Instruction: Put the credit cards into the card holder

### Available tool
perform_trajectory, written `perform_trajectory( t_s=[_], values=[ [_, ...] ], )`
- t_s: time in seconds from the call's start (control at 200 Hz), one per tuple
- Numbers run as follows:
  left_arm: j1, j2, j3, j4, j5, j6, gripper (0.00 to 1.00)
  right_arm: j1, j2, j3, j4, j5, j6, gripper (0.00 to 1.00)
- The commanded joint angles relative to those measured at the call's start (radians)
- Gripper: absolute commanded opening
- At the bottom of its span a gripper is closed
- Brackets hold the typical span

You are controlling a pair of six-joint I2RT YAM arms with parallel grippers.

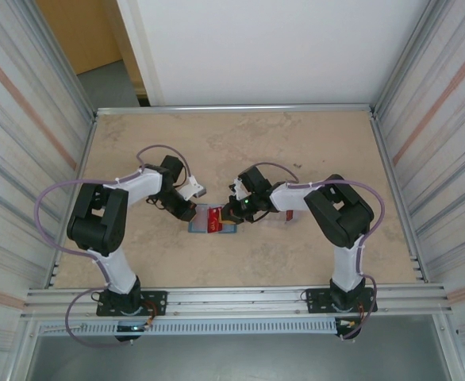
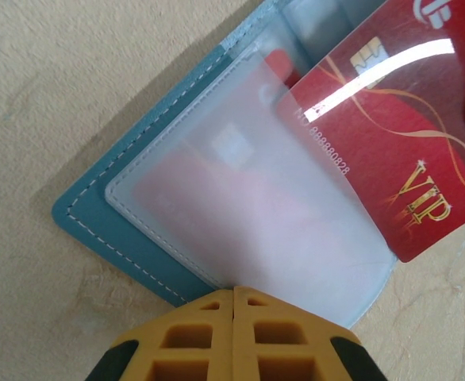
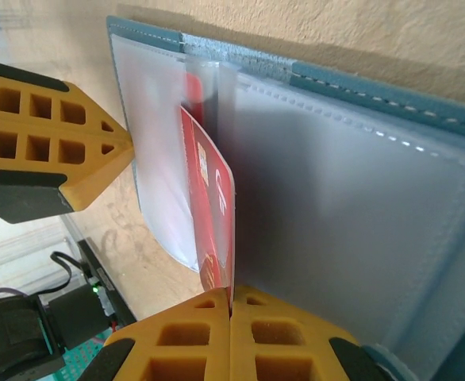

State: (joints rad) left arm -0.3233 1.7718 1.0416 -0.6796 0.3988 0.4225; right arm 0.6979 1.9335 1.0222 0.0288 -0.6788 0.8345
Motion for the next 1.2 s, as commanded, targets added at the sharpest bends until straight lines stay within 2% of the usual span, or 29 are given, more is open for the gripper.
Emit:
perform_trajectory(
  t_s=[0.0,0.687,1.198],
  values=[
    [-0.014,0.005,-0.013,-0.004,-0.014,0.021,0.00,-0.008,0.039,-0.017,-0.004,0.049,0.025,0.00],
    [-0.016,0.000,-0.014,-0.005,-0.015,0.025,0.00,0.001,0.055,-0.036,0.061,0.098,0.089,0.00],
    [-0.017,-0.014,-0.015,-0.003,-0.015,0.020,0.00,0.045,0.101,0.019,0.029,0.048,0.072,0.00]
  ],
)
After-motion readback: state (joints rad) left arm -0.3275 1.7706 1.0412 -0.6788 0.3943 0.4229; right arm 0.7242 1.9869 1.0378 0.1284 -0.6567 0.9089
